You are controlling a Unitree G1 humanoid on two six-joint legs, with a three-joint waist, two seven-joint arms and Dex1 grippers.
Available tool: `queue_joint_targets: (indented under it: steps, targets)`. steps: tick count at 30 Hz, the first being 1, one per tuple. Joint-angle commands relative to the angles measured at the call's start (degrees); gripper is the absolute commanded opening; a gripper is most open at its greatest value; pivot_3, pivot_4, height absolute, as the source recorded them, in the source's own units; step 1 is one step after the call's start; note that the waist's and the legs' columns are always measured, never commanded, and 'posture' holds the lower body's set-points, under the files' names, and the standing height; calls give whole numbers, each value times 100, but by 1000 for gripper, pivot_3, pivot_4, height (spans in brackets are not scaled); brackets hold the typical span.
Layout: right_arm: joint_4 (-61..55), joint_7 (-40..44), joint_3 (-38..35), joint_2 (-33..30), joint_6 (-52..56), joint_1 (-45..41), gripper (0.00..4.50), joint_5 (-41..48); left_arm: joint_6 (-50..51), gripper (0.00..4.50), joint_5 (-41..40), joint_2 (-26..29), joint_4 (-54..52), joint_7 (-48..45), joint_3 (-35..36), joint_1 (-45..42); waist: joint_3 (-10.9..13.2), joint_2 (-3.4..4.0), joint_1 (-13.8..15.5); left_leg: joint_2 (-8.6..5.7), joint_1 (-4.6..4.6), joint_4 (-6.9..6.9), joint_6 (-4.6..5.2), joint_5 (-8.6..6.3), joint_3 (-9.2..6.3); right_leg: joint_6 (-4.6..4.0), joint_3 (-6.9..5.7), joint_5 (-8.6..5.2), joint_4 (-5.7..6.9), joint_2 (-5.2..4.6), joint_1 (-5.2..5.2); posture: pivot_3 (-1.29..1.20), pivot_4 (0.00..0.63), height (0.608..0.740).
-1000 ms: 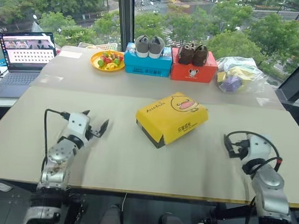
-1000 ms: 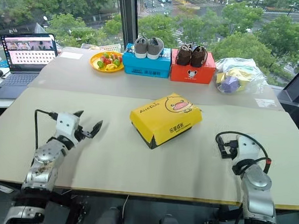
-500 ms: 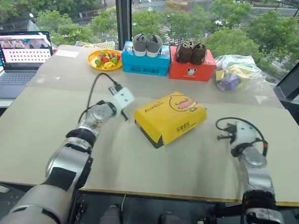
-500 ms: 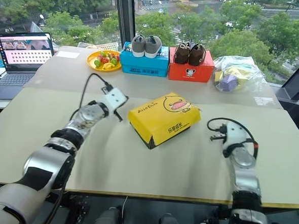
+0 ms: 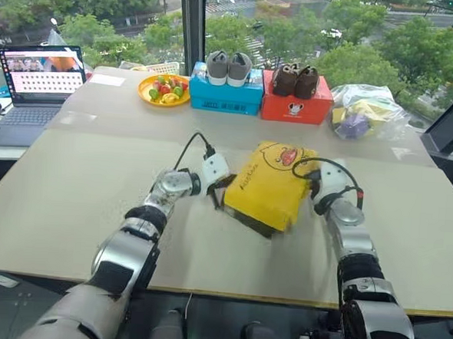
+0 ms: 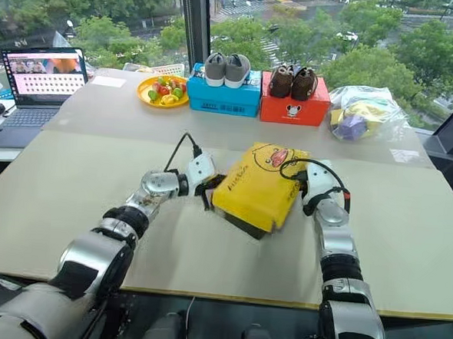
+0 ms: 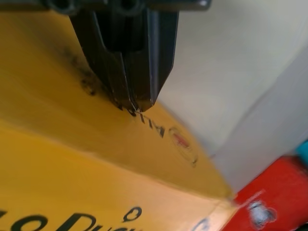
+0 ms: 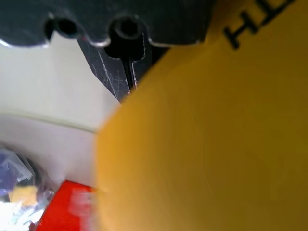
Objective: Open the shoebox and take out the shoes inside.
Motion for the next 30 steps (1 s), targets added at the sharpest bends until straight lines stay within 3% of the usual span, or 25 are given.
queue_joint_targets:
  steps: [1,7,12,19,30]
  targets:
    - [-357,718,779,626,-25,-252,22,-29,1274,0,-801,-168,-2844,-640,-337,420,6,10,-68,0,0,-1,0,0,0,0,3,0,4,1,-1,0,150,739]
    - [-1982,1398,1302,817,856,364,22,110,3406,0,-1058,601,-5782,-215,-129,1754,26,42,-175,2,5,16,1,2,-7,-6,3,-3,49,4,-10,0,150,739]
    - [-3164,1443,1570,845,1653,873,22,100,4350,0,-1099,965,-6972,80,59,2355,27,42,-97,5,13,34,-1,1,-8,-13,-4,-9,67,2,-1,0,150,739]
    - [-2871,1250,1497,750,1610,853,22,-207,4644,0,-934,1285,-7115,221,166,2440,27,42,-127,8,11,48,-1,0,-8,-14,-3,-10,66,3,-2,0,150,739]
    - [-2191,1337,999,104,1215,550,22,-237,5111,0,-1180,2780,-7343,-1018,-305,2541,28,41,-144,8,8,35,0,0,-7,-15,-3,-14,55,3,-6,0,150,739]
